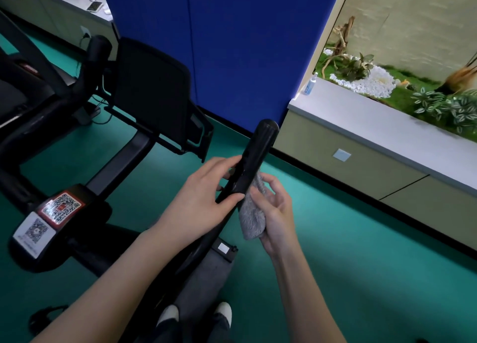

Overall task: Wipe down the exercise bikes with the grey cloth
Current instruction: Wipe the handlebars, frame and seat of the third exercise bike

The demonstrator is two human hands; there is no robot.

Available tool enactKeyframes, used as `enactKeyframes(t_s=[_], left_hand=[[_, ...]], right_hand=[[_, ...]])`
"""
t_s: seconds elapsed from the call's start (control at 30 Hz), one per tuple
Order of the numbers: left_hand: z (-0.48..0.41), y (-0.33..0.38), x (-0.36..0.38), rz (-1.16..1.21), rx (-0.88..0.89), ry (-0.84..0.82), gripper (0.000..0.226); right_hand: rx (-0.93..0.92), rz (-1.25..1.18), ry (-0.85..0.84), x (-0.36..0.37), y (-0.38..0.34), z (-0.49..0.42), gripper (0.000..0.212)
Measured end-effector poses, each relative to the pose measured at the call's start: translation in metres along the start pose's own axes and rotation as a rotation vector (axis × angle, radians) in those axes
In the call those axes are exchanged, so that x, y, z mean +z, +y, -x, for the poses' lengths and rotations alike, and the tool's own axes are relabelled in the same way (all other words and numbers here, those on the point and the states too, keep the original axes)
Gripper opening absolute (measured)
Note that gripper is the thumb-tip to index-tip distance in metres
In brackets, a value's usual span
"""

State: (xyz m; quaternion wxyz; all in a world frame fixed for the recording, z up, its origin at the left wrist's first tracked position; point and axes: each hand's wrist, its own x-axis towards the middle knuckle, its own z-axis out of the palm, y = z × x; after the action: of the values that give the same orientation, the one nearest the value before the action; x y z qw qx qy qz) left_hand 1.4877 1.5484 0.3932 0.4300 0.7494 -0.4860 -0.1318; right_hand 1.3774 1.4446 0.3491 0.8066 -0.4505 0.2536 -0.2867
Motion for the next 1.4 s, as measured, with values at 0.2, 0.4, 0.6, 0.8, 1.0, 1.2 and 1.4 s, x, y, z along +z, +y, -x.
enactKeyframes(t_s=[0.2,0.4,0.6,0.8,1.0,1.2,1.4], left_hand=[[0.001,-0.004,-0.004,-0.003,0.033,-0.016,0.061],[0.005,-0.014,-0.009,0.003,0.036,-0.054,0.062],[0.007,-0.019,-0.012,0.042,0.008,-0.129,0.06],[0.0,-0.023,-0.017,0.076,0.024,-0.17,0.057],[-0.008,-0.029,-0.019,0.131,-0.015,-0.221,0.057],[-0.008,-0.034,-0.023,0.165,-0.033,-0.23,0.055],[0.003,-0.038,-0.03,0.161,-0.054,-0.299,0.056]], right_hand=[[-0.041,0.158,0.108,-0.001,-0.002,0.015,0.02],[-0.058,0.275,0.177,0.015,0.01,0.032,0.019],[-0.359,0.526,0.437,0.023,-0.037,0.049,0.031],[-0.623,0.996,0.412,0.076,-0.093,0.007,0.022],[-0.557,1.502,0.265,0.102,-0.105,-0.025,0.02],[-0.405,1.712,0.206,0.109,-0.093,-0.018,0.017],[-0.309,1.76,0.145,0.108,-0.069,-0.002,0.017]])
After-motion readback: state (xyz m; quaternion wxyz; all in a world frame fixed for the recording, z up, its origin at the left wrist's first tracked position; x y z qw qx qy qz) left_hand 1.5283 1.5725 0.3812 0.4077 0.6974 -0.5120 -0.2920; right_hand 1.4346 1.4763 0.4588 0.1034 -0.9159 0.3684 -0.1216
